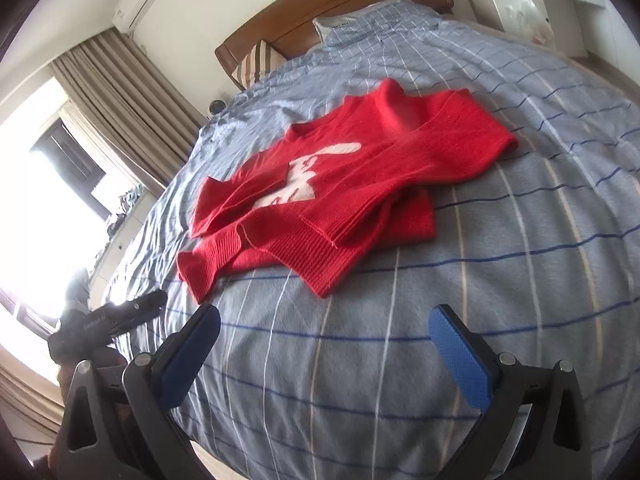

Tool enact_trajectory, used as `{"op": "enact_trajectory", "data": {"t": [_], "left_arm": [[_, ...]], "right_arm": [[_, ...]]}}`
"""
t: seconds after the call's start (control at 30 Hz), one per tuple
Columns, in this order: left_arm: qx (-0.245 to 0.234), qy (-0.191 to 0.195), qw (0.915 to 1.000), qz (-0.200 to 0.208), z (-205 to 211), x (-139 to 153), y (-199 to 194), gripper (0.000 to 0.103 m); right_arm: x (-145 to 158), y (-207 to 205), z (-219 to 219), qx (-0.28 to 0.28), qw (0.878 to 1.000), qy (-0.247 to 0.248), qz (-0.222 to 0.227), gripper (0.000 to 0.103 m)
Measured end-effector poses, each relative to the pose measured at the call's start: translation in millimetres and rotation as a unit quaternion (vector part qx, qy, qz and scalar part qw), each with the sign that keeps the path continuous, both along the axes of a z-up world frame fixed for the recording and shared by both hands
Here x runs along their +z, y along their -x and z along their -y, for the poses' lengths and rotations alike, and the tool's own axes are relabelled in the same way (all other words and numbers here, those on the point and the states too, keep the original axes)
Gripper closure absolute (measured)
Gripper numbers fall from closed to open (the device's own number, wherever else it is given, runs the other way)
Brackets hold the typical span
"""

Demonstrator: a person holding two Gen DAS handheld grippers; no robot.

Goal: Fold small clothes
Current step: 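Grasp the sweater hem with the left gripper while the right gripper grasps the hem too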

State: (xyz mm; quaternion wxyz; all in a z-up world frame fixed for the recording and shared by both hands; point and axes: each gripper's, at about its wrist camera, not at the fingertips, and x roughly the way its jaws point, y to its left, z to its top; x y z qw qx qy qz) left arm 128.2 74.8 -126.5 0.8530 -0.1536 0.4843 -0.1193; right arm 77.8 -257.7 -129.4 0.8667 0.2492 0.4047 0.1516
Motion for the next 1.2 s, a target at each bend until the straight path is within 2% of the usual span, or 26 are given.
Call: {"op": "enact_trajectory", "data": {"t": [0.03,0.07,0.1,0.13,0.17,0.2,0.27,0.43,0.53,0.6,0.8,0.93,1.07,1.2], "left_arm": [[0.002,0.005,1.0000,-0.003,2.4,-3.5,-4.9,0.018],[0.002,0.007,1.0000,-0.006,4.5,-6.7,-9.8,0.025],[0.001,0.010,0.9999,-0.011,6.3,-10.0,-14.3,0.037],[0.002,0.018,0.9997,-0.015,5.9,-12.2,-17.2,0.044],[0.003,0.025,0.9996,-0.016,6.7,-14.5,-19.8,0.065],[0.001,0.034,0.9993,-0.018,5.1,-17.8,-23.1,0.099],[0.001,0.056,0.9982,-0.021,-0.8,-19.7,-25.3,0.100],[-0.042,0.064,0.9971,-0.001,-24.6,10.5,9.3,0.101],[-0.086,0.046,0.9952,-0.005,-39.2,26.3,41.2,0.101],[-0.102,0.027,0.9943,-0.015,-46.7,29.1,61.9,0.101],[-0.094,-0.019,0.9938,-0.056,-50.2,4.9,92.9,0.101],[-0.066,-0.033,0.9947,-0.072,-50.5,-11.6,92.9,0.101],[-0.053,-0.078,0.9927,-0.075,-40.0,-27.0,88.1,0.101],[-0.044,-0.096,0.9913,-0.079,-38.1,-43.4,84.9,0.101]], "right_arm": [[-8.1,-10.3,-1.4,-0.002,1.000,-0.014,-0.010,0.003],[-14.0,-18.2,-3.3,-0.002,0.999,-0.029,-0.018,0.014],[-20.7,-25.9,-4.7,-0.002,0.999,-0.038,-0.029,0.020],[-25.8,-32.2,-6.1,-0.006,0.998,-0.043,-0.038,0.028],[-28.2,-36.4,-7.1,-0.009,0.998,-0.046,-0.038,0.035],[-29.0,-39.9,-9.2,-0.009,0.998,-0.042,-0.034,0.042],[-29.1,-40.5,-7.8,-0.010,0.998,-0.030,-0.046,0.098],[6.2,1.5,11.4,0.030,0.999,-0.024,-0.025,0.099],[27.2,37.9,20.2,0.067,0.997,-0.015,-0.033,0.099],[31.1,58.0,22.0,0.085,0.995,-0.003,-0.049,0.099],[9.1,86.8,16.5,0.092,0.990,0.027,-0.100,0.099],[-6.8,87.4,16.2,0.075,0.988,0.049,-0.122,0.099],[-25.6,82.4,14.2,0.066,0.984,0.089,-0.139,0.099],[-42.6,77.3,16.7,0.056,0.983,0.091,-0.149,0.099]]}}
